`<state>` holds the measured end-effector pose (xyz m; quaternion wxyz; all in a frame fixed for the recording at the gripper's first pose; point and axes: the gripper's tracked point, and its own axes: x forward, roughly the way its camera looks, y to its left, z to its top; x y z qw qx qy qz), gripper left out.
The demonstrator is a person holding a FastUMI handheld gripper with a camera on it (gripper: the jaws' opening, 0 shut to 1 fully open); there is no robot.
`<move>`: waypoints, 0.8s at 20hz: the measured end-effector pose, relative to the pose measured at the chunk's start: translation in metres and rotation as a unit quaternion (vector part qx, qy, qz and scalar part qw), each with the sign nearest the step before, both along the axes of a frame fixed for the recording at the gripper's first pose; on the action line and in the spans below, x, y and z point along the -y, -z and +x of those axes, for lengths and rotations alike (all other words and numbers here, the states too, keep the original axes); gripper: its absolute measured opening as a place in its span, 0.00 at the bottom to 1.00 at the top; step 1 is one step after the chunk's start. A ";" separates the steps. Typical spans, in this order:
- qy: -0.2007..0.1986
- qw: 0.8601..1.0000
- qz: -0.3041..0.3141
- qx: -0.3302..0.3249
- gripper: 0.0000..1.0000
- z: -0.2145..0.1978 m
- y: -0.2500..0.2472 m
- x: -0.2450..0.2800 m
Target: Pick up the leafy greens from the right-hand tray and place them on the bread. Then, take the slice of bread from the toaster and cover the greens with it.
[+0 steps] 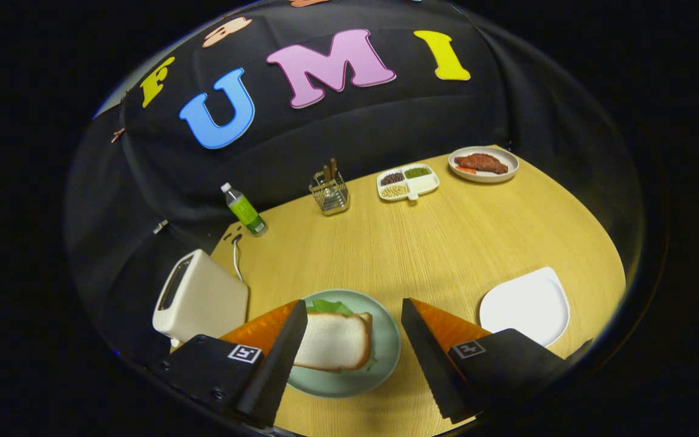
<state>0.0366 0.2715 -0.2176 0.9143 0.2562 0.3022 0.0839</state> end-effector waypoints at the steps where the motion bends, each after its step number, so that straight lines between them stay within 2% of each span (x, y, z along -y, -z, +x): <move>1: 0.002 1.000 -0.003 0.019 0.97 0.003 -0.019 0.009; 5: -0.009 0.994 -0.035 0.100 0.97 0.002 -0.094 0.030; 9: -0.030 0.987 -0.063 0.143 0.97 -0.002 -0.143 0.041; 12: -0.055 0.984 -0.086 0.149 0.97 -0.006 -0.157 0.043; 16: -0.071 0.969 -0.158 0.176 0.97 -0.013 -0.172 0.058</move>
